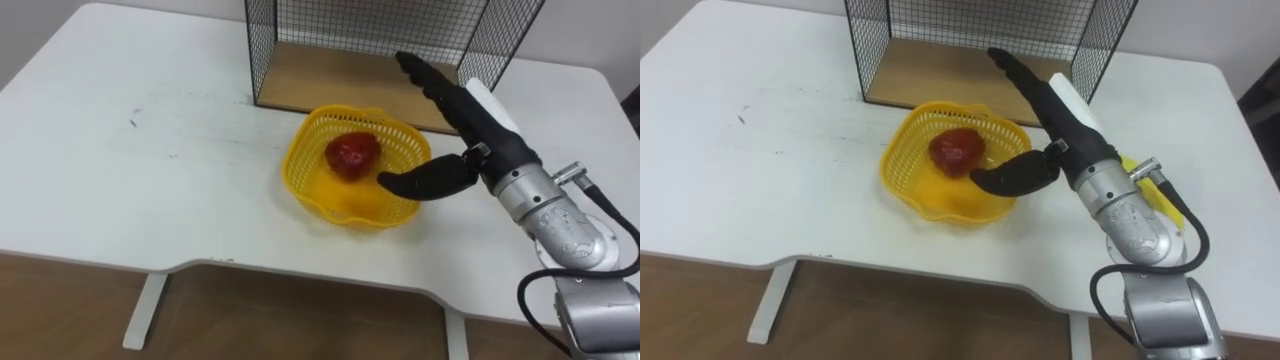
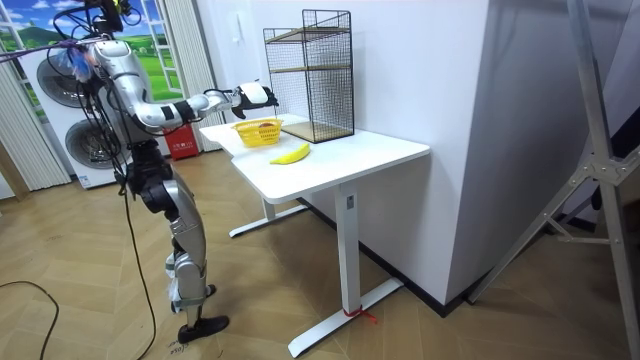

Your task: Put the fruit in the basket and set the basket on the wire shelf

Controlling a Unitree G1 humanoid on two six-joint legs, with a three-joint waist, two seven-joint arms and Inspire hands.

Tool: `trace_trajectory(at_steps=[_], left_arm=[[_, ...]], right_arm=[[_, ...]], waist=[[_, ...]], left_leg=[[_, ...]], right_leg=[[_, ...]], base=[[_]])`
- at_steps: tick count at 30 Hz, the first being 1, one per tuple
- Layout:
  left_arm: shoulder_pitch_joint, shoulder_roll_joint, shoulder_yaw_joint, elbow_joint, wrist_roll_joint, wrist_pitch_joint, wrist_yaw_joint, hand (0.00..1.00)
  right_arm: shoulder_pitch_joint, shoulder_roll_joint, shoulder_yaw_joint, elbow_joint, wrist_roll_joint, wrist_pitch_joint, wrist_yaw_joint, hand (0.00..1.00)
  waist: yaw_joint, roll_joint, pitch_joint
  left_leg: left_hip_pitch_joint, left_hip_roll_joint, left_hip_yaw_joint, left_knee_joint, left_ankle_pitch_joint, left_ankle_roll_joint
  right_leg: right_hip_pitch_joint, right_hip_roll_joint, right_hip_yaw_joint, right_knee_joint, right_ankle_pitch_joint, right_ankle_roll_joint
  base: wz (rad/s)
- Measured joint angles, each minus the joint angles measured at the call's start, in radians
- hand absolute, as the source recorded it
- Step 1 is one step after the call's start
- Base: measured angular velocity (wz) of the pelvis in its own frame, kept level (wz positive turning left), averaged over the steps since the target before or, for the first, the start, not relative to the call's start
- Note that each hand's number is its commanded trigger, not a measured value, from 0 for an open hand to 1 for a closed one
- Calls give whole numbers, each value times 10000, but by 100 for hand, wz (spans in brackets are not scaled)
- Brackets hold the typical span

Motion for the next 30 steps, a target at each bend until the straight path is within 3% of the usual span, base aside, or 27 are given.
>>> trace_trajectory(at_steps=[9,19,30], left_arm=[[401,-12,296,0,19,0,2,0],[591,-11,284,-5,7,-14,20,0],[728,-13,443,-55,34,-4,401,0]], right_arm=[[7,1,-624,-362,44,-62,-455,0],[70,-96,-1308,148,451,-347,-1588,0],[613,-108,-1869,1267,540,-308,-2167,0]], waist=[[-269,-85,-74],[-810,-105,-78],[-846,-104,-86]], left_leg=[[19,31,38,4,0,1],[40,-5,7,3,0,1],[311,13,36,-230,1,2]], right_leg=[[0,-4,30,-7,1,0],[60,1,20,-30,3,-2],[241,-4,40,-201,14,13]], base=[[0],[0],[-2]])
